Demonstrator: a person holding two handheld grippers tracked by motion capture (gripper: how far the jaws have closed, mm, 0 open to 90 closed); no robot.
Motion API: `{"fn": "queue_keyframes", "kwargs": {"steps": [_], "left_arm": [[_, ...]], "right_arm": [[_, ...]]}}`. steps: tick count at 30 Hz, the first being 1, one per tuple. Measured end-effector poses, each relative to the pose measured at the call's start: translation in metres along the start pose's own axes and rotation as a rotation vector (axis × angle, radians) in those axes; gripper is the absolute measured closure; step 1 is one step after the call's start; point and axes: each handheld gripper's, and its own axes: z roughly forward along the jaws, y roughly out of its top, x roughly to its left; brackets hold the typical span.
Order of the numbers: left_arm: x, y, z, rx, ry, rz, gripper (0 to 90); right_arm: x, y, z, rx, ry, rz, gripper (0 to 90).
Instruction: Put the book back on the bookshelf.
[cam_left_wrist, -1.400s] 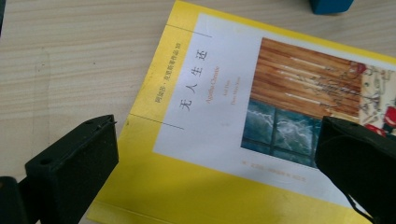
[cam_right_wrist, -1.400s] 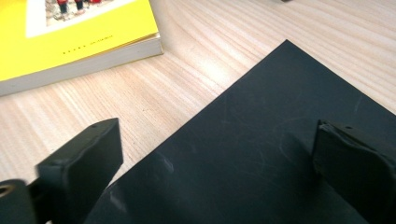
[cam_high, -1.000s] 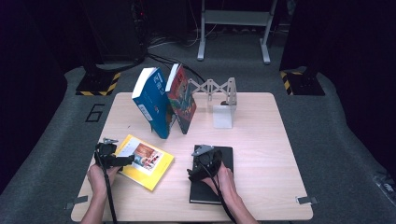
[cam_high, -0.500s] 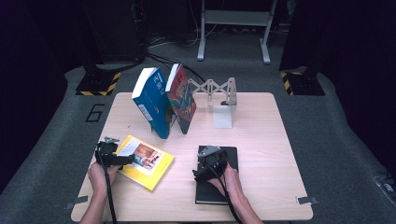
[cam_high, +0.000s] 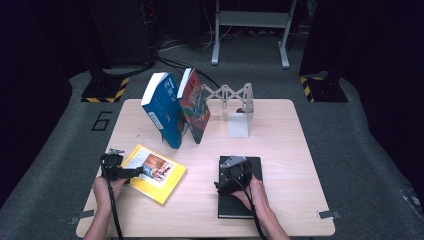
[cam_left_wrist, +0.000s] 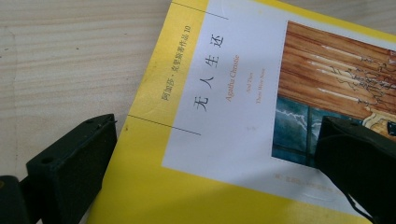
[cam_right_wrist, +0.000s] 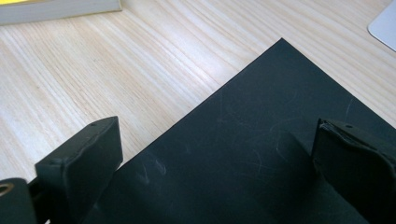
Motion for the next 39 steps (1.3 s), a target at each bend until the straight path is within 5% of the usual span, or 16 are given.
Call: {"fn": "queue_keyframes", "kwargs": {"steps": [26,37,39], "left_arm": [[-0.036,-0.005,0.007,-0.047,-0.077,0.035,0.2],[-0.058,0.000,0.015,-0.036,-0.138,0.080,0.4],[-0.061,0.001,0.016,-0.033,-0.145,0.095,0.5]], "right_arm": [[-0.022,-0.015,-0.010,-0.005,-0.028,0.010,1.9],[-0.027,-0.012,-0.018,0.017,0.033,0.074,4.8],[-0.028,-0.006,-0.021,-0.016,0.043,0.068,4.6]]}}
